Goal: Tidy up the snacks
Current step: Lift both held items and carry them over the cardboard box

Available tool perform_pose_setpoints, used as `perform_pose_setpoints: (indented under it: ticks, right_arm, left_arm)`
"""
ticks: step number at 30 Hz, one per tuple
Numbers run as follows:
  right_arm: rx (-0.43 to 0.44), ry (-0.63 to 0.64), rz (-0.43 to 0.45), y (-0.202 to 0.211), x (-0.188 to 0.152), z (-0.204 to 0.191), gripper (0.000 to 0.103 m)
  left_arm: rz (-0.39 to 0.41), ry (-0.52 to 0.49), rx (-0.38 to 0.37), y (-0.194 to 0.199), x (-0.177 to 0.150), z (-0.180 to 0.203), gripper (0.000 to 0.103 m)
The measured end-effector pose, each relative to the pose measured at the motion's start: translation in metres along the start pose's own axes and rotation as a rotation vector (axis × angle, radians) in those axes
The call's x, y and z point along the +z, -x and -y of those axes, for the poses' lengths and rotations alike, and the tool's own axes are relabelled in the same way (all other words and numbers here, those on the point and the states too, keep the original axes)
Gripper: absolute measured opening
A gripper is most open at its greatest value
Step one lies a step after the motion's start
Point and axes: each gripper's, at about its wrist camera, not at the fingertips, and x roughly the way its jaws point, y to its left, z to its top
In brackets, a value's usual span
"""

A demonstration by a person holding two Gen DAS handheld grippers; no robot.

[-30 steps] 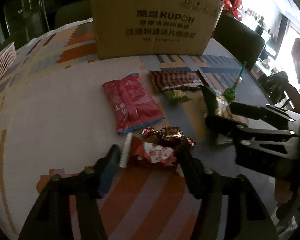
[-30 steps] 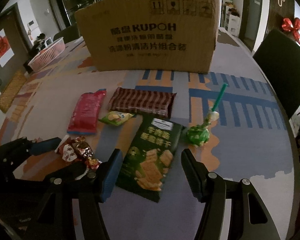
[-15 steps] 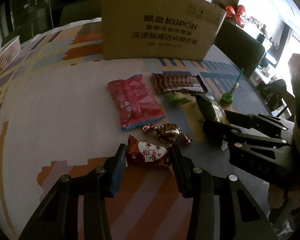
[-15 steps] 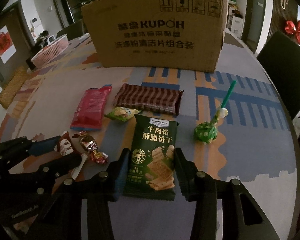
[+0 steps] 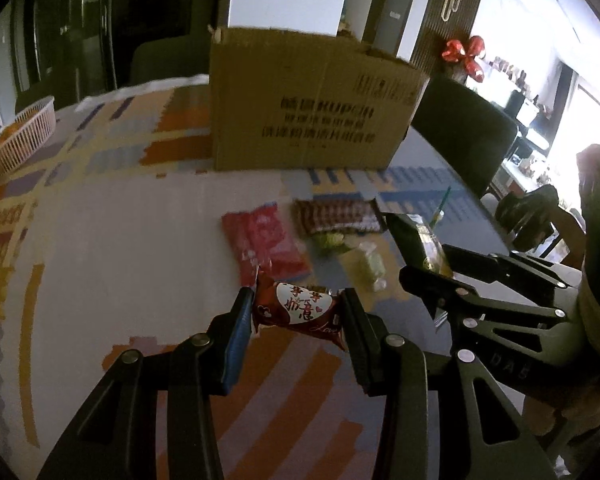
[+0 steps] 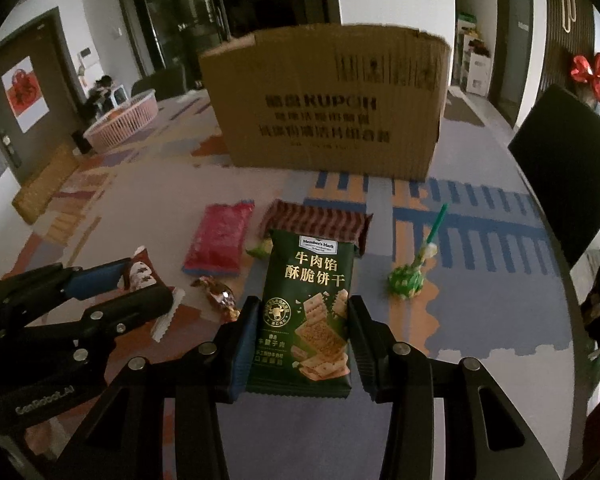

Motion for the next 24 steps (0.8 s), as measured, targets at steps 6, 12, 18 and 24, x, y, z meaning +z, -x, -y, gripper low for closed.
perform_pose_setpoints:
  ticks: [6,12,18,24]
  right_arm:
    - [0.001,0.004,0.057,0.017,0.011,0.001,0.045]
    - [-0.008,0.006,0.130,0.034,0.030,0.004,0.045]
    - [-0.018,0.009,0.205,0.051,0.052,0.008,0.045]
    - [-0.020,0.005,0.270,0.065,0.073,0.011,0.045]
  left_arm:
    - [0.058,-0.007,0.002,0.014,0.015,0.004,0.043]
    - [0.125,-0.003,0.000,0.029,0.036,0.007,0.043]
    - [0.204,-0.022,0.001,0.045,0.061,0.013,0.043]
    - [0.281,-0.045,0.007,0.060,0.086,0.018,0.043]
